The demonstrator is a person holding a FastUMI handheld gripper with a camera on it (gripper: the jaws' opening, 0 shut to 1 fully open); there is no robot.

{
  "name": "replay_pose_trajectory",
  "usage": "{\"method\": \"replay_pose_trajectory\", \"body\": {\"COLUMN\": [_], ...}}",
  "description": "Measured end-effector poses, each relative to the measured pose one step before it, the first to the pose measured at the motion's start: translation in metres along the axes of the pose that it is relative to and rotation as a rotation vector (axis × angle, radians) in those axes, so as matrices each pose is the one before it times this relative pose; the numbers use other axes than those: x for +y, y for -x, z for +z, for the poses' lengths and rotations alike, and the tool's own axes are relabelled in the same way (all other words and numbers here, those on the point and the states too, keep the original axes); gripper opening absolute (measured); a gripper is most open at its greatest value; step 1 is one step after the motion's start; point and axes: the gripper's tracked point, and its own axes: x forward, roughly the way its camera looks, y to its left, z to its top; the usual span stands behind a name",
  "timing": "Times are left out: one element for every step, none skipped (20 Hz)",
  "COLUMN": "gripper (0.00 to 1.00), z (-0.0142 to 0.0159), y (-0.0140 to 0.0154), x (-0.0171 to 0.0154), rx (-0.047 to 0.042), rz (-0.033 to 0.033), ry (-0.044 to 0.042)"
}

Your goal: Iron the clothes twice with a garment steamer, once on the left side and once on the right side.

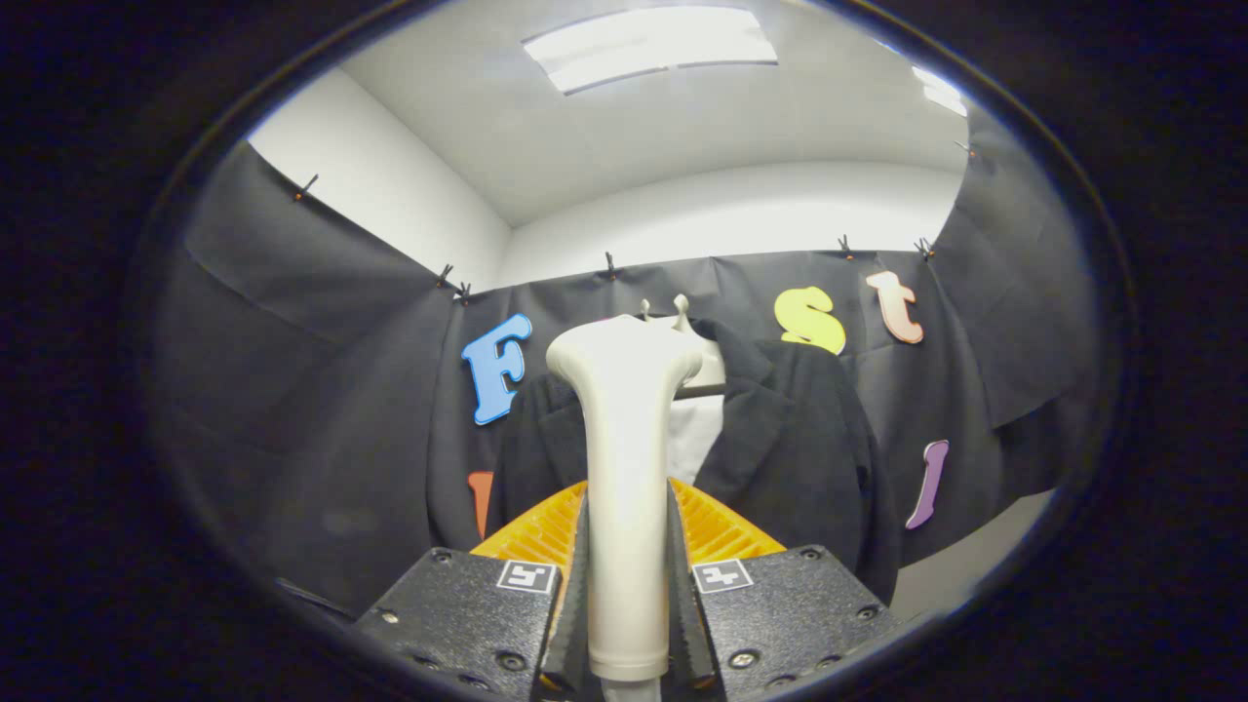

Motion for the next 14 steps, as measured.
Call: {"method": "replay_pose_trajectory", "body": {"gripper": [0.37, 0.38, 0.38, 0.37, 0.37, 0.37, 0.37, 0.38, 0.37, 0.37, 0.37, 0.37, 0.38, 0.38], "z": [0.00103, 0.00203, 0.00274, 0.00255, 0.001, 0.00239, 0.00224, 0.00371, 0.00343, 0.00215, 0.0003, -0.00188, -0.00477, -0.00612], "y": [-0.00965, -0.01011, -0.00944, -0.00876, -0.00854, -0.00841, -0.00575, -0.00536, -0.00515, -0.00372, -0.00487, -0.00405, -0.00142, -0.00101], "x": [0.00797, 0.00524, 0.00479, 0.00586, 0.00674, 0.00622, 0.00489, 0.00281, 0.00285, 0.00333, 0.00488, 0.00411, 0.00367, 0.00159], "rx": [-0.00931, -0.00853, -0.01246, -0.0077, -0.00698, -0.00484, -0.00123, -0.00829, -0.00787, -0.00573, -0.00277, 0.00415, 0.00819, 0.01323], "rz": [0.00921, 0.00318, 0.00141, 0.0028, 0.00383, 0.0066, 0.00216, -0.00157, -0.00526, -0.00253, -0.00034, 0.00125, 0.00225, 0.00015], "ry": [0.00412, 0.00945, 0.0101, 0.01136, 0.00826, 0.00839, 0.01152, 0.01122, 0.01084, 0.00714, 0.00857, 0.01121, 0.00899, 0.00615]}}
